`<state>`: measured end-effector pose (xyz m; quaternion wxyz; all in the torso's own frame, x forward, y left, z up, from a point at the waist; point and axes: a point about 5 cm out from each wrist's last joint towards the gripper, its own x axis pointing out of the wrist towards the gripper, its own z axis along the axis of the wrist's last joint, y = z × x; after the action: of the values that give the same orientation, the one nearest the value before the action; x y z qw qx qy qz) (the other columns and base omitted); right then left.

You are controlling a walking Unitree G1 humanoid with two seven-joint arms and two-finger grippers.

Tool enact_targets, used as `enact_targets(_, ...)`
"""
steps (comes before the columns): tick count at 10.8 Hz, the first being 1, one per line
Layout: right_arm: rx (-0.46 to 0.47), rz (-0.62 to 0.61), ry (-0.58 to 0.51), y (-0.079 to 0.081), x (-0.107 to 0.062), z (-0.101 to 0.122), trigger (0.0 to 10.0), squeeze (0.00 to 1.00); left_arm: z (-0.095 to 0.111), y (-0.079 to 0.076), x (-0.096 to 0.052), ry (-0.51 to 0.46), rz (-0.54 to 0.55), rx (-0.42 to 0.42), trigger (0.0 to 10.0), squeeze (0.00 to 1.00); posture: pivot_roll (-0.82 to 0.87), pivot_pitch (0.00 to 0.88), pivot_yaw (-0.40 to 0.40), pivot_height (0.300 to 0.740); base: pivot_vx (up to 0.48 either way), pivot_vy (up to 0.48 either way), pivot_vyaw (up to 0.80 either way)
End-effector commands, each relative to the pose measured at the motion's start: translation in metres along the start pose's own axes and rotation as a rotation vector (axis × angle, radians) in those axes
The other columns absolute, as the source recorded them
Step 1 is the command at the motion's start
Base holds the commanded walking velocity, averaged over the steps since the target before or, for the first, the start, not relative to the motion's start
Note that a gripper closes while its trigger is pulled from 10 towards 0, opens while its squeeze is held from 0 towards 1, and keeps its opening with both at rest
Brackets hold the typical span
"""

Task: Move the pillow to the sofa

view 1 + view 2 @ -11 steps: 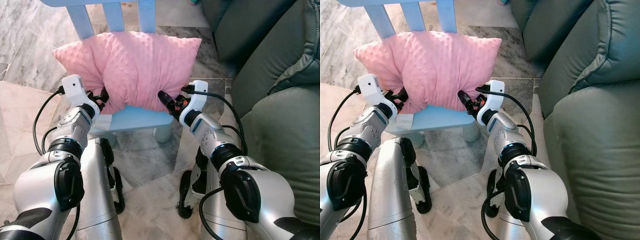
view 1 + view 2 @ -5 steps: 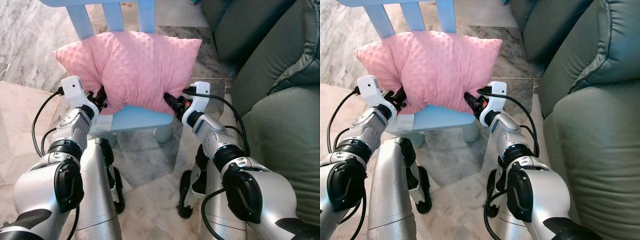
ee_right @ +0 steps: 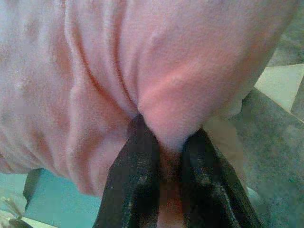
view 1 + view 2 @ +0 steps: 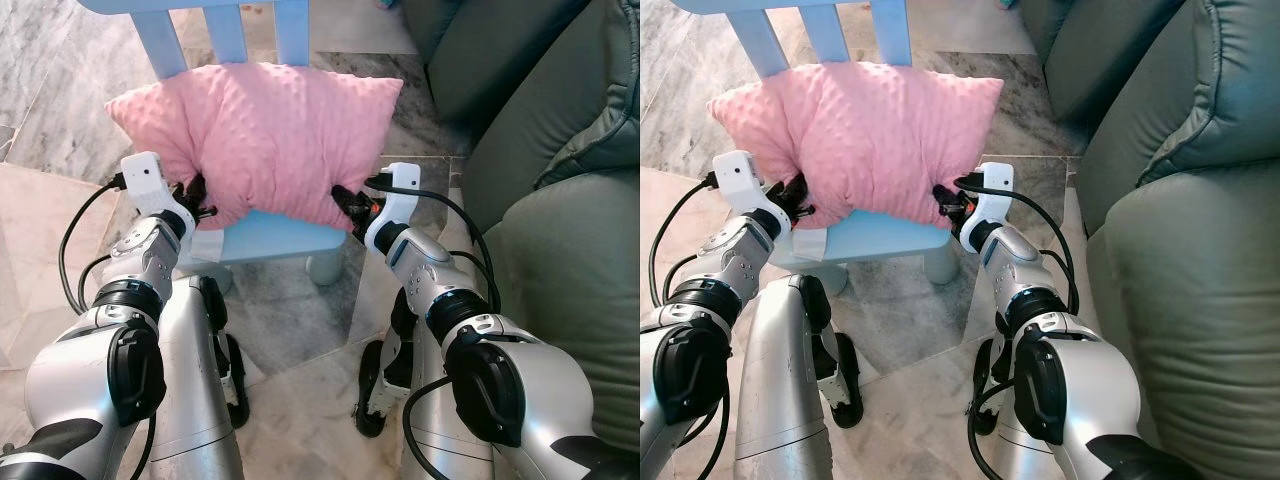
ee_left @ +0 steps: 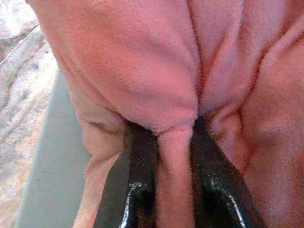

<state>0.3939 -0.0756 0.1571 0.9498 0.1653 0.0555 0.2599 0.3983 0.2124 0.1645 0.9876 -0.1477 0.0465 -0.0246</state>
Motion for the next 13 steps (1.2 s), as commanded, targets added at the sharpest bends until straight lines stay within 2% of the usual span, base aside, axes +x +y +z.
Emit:
enact_targets(1, 0.015, 0.005, 0.055, 0.003, -0.002, -0.018, 0.0, 0.00, -0.023, 0.003, -0.005, 0.086, 0.007, 0.009, 0.0, 0.00, 0.06, 0.514, -0.038, 0.467, 0.000, 0.000, 0.00)
enact_targets(6, 0.001, 0.012, 0.038, 0.000, -0.003, -0.012, 0.0, 0.00, -0.015, 0.006, -0.005, 0.054, 0.023, 0.041, 0.0, 0.00, 0.05, 0.511, -0.037, 0.467, 0.000, 0.000, 0.00)
enact_targets(9, -0.161, 0.049, -0.026, 0.001, -0.001, 0.008, 0.0, 0.00, 0.006, 0.006, -0.002, -0.032, 0.031, 0.177, 0.0, 0.00, 0.04, 0.483, -0.042, 0.467, 0.000, 0.000, 0.00)
enact_targets(10, -0.193, 0.033, -0.091, -0.002, -0.002, 0.021, 0.0, 0.00, 0.014, 0.008, -0.003, -0.081, 0.039, 0.211, 0.0, 0.00, 0.03, 0.460, -0.044, 0.467, 0.000, 0.000, 0.00)
enact_targets(13, -0.255, 0.006, -0.208, -0.007, -0.008, 0.035, 0.0, 0.00, 0.014, 0.007, -0.008, -0.146, -0.026, 0.267, 0.0, 0.00, 0.01, 0.387, -0.036, 0.467, 0.000, 0.000, 0.00)
